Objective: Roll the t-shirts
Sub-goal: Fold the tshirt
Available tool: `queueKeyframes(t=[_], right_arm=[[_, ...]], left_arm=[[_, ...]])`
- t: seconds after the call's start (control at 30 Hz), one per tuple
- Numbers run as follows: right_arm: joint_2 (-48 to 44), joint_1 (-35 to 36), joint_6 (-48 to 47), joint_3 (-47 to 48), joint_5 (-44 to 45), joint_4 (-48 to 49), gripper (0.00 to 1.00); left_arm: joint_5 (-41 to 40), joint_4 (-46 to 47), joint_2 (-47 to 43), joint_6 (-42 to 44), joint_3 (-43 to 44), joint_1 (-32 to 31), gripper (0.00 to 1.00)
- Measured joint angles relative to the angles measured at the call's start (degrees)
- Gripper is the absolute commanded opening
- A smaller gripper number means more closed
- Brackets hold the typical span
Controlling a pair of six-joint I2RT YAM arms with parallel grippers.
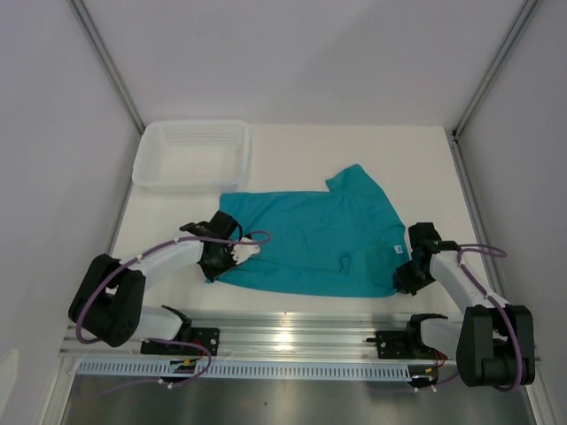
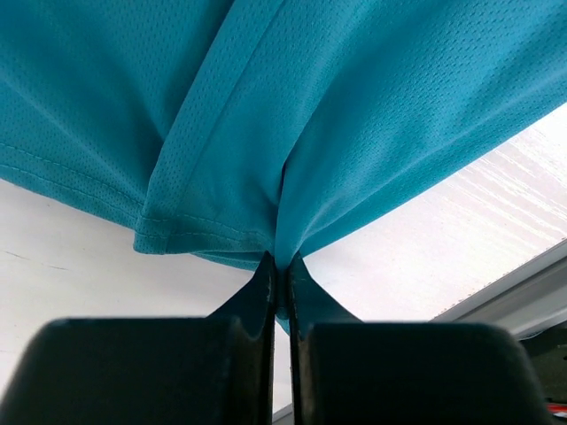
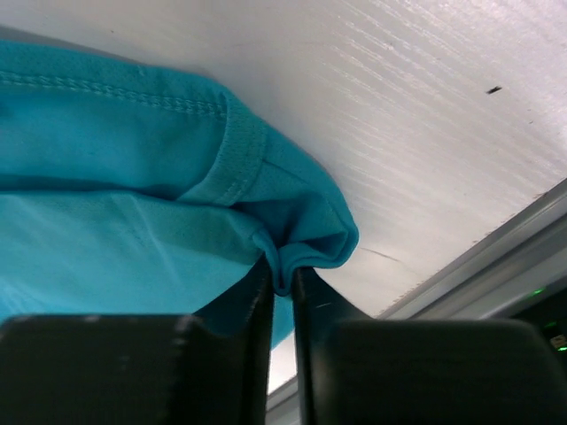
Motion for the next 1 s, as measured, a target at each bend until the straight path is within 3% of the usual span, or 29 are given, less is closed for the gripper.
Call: queueKeyframes(t=[0.07, 0.7, 1.0], right_arm=[[0.0, 0.0, 0.3, 0.0, -0.1, 0.5, 0.0], [5.0, 0.2, 4.4, 3.3, -4.9, -7.0, 0.0], [-5.4, 3.0, 8.7, 4.0, -7.3, -14.6, 0.0]], left_arm=[[0.0, 0.4, -0.8, -0.1, -0.5, 0.0, 0.01], [4.4, -3.1, -15.2, 0.7, -5.0, 0.0, 0.01], [6.5, -7.5, -18.6, 2.0, -5.8, 0.0, 0.01]])
